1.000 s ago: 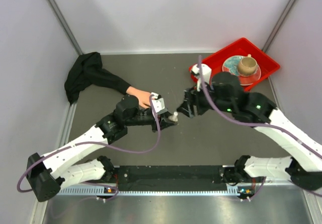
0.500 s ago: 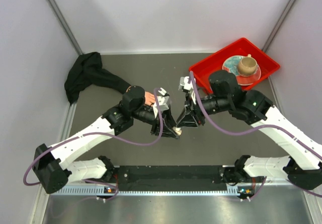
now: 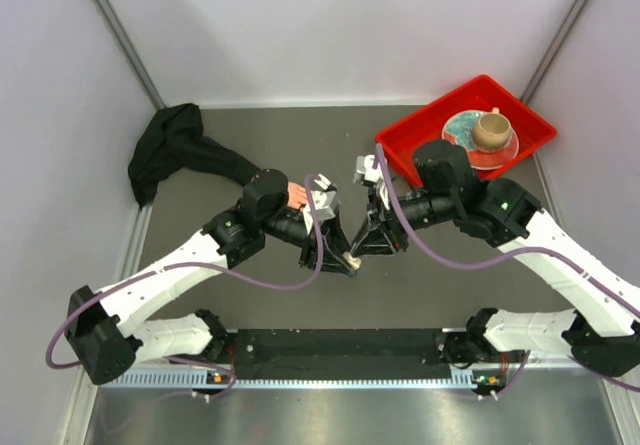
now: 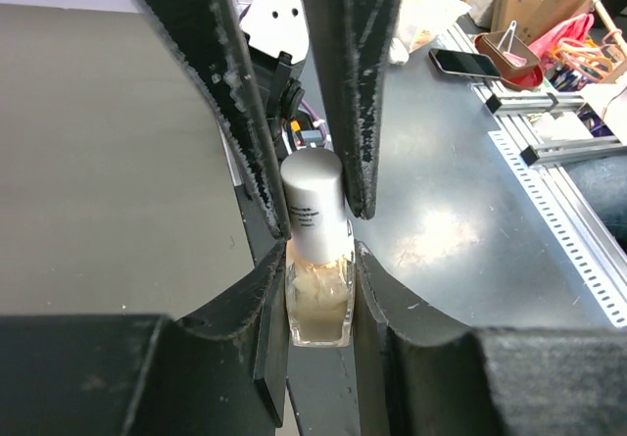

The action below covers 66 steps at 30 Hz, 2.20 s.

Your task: Paint the nails

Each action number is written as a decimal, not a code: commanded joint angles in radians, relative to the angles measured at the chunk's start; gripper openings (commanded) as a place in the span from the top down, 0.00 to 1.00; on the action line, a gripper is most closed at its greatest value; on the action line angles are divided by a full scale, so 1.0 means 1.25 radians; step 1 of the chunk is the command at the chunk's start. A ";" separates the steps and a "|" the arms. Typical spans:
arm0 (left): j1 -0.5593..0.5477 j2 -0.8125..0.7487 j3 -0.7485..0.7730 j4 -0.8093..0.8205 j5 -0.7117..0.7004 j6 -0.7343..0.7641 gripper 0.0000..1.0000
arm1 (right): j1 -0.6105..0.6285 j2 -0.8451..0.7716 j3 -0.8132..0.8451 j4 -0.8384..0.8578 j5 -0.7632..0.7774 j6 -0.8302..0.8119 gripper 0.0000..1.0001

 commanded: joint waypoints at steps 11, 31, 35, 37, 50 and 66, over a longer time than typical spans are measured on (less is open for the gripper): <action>-0.004 -0.029 -0.014 0.099 -0.771 0.062 1.00 | 0.076 0.053 -0.001 0.057 0.585 0.326 1.00; -0.008 -0.052 -0.128 0.196 -0.558 0.045 1.00 | 0.042 0.151 0.099 0.032 0.588 0.443 0.59; -0.001 -0.079 -0.088 0.081 -0.387 0.052 1.00 | 0.005 0.073 0.088 0.031 0.477 0.291 0.34; 0.005 -0.072 -0.055 0.026 -0.314 0.052 1.00 | -0.012 0.029 0.070 0.035 0.392 0.211 0.28; 0.045 0.041 0.019 0.144 0.083 -0.116 1.00 | -0.023 0.006 0.025 0.029 0.040 0.072 0.53; 0.045 0.010 0.023 0.077 -0.138 -0.024 1.00 | -0.023 0.006 -0.018 0.060 0.103 0.111 1.00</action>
